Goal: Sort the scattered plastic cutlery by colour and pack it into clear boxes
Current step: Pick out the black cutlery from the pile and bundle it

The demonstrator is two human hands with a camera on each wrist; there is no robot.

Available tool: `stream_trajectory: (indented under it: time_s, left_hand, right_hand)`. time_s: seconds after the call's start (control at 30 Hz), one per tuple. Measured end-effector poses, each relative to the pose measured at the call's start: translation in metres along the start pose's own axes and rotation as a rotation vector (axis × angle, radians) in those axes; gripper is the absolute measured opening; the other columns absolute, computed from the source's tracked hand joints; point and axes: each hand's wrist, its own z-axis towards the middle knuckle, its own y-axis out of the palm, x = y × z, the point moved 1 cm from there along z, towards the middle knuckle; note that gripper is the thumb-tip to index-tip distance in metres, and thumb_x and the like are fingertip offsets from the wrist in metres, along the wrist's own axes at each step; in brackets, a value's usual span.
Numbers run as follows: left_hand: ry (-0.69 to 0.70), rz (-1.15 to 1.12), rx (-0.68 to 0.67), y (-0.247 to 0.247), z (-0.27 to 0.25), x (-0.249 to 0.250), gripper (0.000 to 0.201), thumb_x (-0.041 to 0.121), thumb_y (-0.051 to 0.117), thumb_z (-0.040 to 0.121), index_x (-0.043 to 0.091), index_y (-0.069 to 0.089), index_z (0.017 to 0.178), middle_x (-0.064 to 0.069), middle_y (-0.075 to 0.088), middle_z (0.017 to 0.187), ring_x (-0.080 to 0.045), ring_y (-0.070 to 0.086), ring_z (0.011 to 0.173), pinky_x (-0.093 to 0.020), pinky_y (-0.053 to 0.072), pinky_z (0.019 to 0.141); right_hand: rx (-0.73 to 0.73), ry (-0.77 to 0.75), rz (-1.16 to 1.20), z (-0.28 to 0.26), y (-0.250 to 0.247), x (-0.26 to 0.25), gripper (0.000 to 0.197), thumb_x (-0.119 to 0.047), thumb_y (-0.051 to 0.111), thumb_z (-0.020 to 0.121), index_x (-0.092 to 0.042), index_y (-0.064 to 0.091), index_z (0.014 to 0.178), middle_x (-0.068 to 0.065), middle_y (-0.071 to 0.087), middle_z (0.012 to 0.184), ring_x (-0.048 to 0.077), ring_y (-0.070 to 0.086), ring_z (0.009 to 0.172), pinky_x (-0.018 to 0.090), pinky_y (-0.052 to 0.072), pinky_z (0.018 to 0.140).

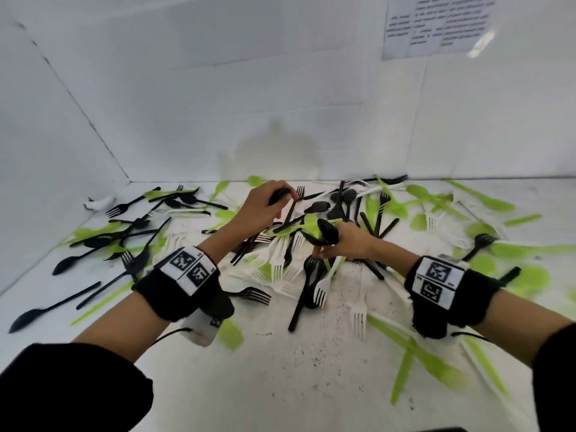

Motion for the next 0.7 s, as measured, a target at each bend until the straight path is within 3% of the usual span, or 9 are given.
stream_trajectory:
  time_s: [0.07,0.13,0.17,0.23,0.37,0.43,0.53,0.63,0.7]
  left_hand:
    - [-0.066,-0.027,-0.062,-0.007,0.004,-0.016,0.014,0.005,0.049,0.094,0.003,0.062,0.097,0.000,0.053,0.074,0.000,0.049,0.048,-0.011,0.036,0.042]
    - [-0.100,-0.027,-0.127,-0.012,0.008,-0.031,0.014,0.007,0.049,0.095,0.006,0.062,0.098,-0.001,0.055,0.076,0.000,0.049,0.048,-0.013,0.036,0.040]
    - [-0.108,-0.031,-0.151,-0.014,0.010,-0.038,0.014,0.008,0.048,0.095,0.007,0.062,0.097,0.001,0.056,0.076,0.000,0.049,0.048,-0.014,0.037,0.040]
    - [-0.110,-0.047,-0.189,-0.016,0.013,-0.050,0.014,0.009,0.048,0.095,0.009,0.062,0.096,0.004,0.057,0.076,0.001,0.049,0.048,-0.014,0.037,0.040]
    - [-0.089,-0.040,-0.258,-0.013,0.023,-0.063,0.014,0.008,0.049,0.095,0.010,0.062,0.094,0.004,0.058,0.076,0.001,0.050,0.047,-0.013,0.036,0.040]
    - [-0.080,-0.047,-0.282,-0.009,0.031,-0.064,0.014,0.007,0.049,0.094,0.011,0.062,0.092,0.005,0.058,0.075,0.001,0.050,0.045,-0.012,0.035,0.038]
    - [-0.067,-0.064,-0.285,-0.001,0.044,-0.067,0.013,0.007,0.049,0.094,0.010,0.062,0.091,0.005,0.058,0.074,0.002,0.049,0.043,-0.012,0.034,0.037]
    - [-0.068,-0.061,-0.275,0.010,0.056,-0.072,0.012,0.007,0.051,0.093,0.011,0.062,0.090,0.000,0.058,0.076,0.001,0.050,0.043,-0.012,0.035,0.037]
    - [-0.079,-0.028,-0.243,0.021,0.064,-0.075,0.011,0.006,0.053,0.091,0.009,0.064,0.091,-0.001,0.056,0.073,-0.001,0.049,0.046,-0.009,0.034,0.039]
  right_hand:
    - [-0.112,-0.015,-0.198,0.005,0.011,-0.010,0.014,-0.014,0.073,0.080,-0.006,0.072,0.091,0.000,0.062,0.070,-0.005,0.058,0.062,0.012,0.034,0.053]
    - [-0.171,0.011,-0.422,0.009,0.020,-0.014,0.012,-0.021,0.073,0.079,-0.013,0.066,0.085,0.015,0.066,0.092,0.019,0.059,0.082,0.024,0.035,0.062]
    - [-0.188,0.031,-0.505,0.012,0.024,-0.011,0.021,-0.023,0.073,0.078,-0.008,0.063,0.089,0.017,0.063,0.101,0.026,0.057,0.090,0.028,0.038,0.068]
    - [-0.208,0.069,-0.564,0.013,0.028,-0.005,0.036,-0.024,0.074,0.076,-0.002,0.058,0.099,0.016,0.059,0.107,0.029,0.054,0.099,0.031,0.041,0.075]
    - [-0.201,0.048,-0.546,0.011,0.030,-0.001,0.041,-0.028,0.076,0.073,0.000,0.059,0.097,0.012,0.058,0.106,0.026,0.054,0.098,0.024,0.031,0.069]
    - [-0.160,0.034,-0.483,0.008,0.028,0.001,0.039,-0.027,0.076,0.074,0.002,0.061,0.096,0.012,0.058,0.105,0.026,0.054,0.097,0.021,0.028,0.066]
    - [-0.049,0.023,-0.334,0.004,0.019,0.006,0.036,-0.023,0.077,0.074,0.003,0.066,0.097,0.012,0.056,0.094,0.027,0.056,0.092,0.027,0.035,0.070]
    - [0.108,0.038,-0.032,-0.003,0.006,0.004,0.016,-0.008,0.076,0.074,-0.009,0.065,0.085,0.006,0.056,0.085,0.009,0.055,0.082,0.021,0.041,0.074]
    - [0.241,0.053,0.240,-0.007,-0.005,0.000,0.025,0.003,0.071,0.076,-0.017,0.057,0.074,-0.002,0.064,0.073,-0.005,0.054,0.068,0.010,0.041,0.069]
